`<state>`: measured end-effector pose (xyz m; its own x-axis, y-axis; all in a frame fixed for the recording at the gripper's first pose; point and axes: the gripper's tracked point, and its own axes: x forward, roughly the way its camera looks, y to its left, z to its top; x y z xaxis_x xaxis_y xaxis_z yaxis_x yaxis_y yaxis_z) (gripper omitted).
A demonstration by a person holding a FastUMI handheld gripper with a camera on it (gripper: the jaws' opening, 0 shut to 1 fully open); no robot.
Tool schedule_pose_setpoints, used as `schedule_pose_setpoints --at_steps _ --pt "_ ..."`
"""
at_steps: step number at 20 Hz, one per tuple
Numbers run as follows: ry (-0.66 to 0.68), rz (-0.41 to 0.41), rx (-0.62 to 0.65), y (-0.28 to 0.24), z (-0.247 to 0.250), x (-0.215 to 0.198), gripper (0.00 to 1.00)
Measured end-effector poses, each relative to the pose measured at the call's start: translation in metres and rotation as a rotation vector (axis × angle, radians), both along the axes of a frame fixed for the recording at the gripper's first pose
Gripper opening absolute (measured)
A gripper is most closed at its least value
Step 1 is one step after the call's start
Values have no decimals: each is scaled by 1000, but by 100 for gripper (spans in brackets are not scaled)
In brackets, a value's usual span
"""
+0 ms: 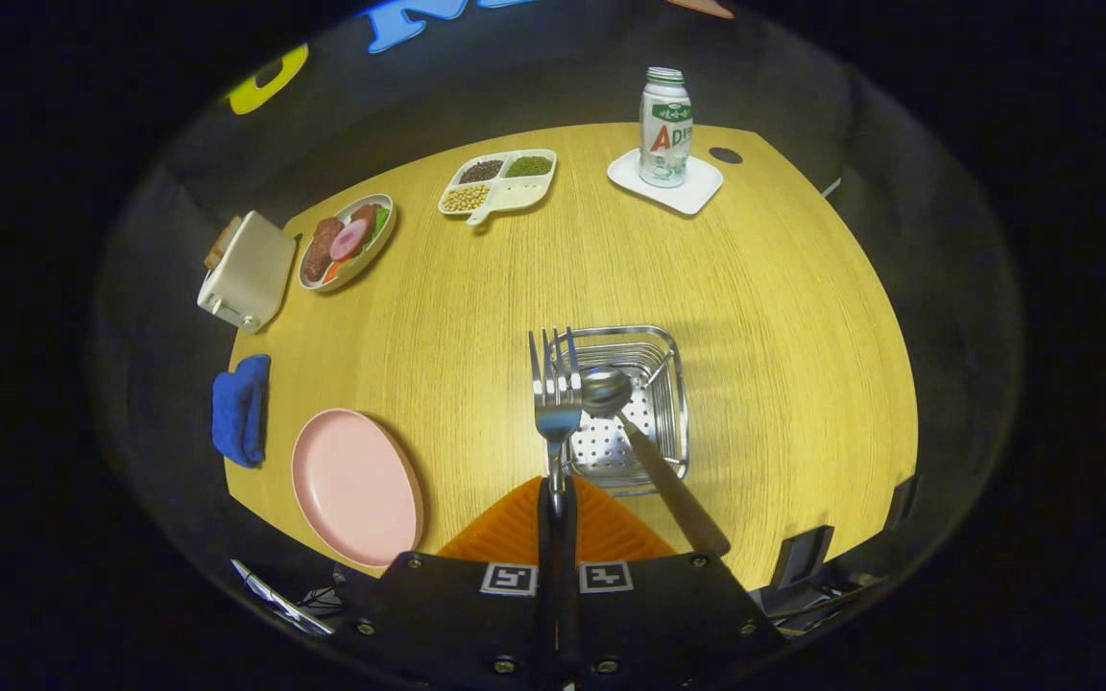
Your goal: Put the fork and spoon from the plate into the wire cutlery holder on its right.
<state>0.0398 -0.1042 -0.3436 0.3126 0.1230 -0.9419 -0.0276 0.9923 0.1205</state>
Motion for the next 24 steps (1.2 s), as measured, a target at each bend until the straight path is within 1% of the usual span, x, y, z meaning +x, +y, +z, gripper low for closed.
schedule_pose_setpoints --at_steps 2,10,16,20,22,24 --pt "30 -17 9 -7 0 -1 2" --pt "240 -43 65 -14 0 -7 2" --pt "433 -69 84 -16 4 -15 2" --pt "477 -55 74 -14 1 -16 3" --pt "470 -72 98 -11 3 -12 9" --pt "462 -86 134 -3 6 -12 24"
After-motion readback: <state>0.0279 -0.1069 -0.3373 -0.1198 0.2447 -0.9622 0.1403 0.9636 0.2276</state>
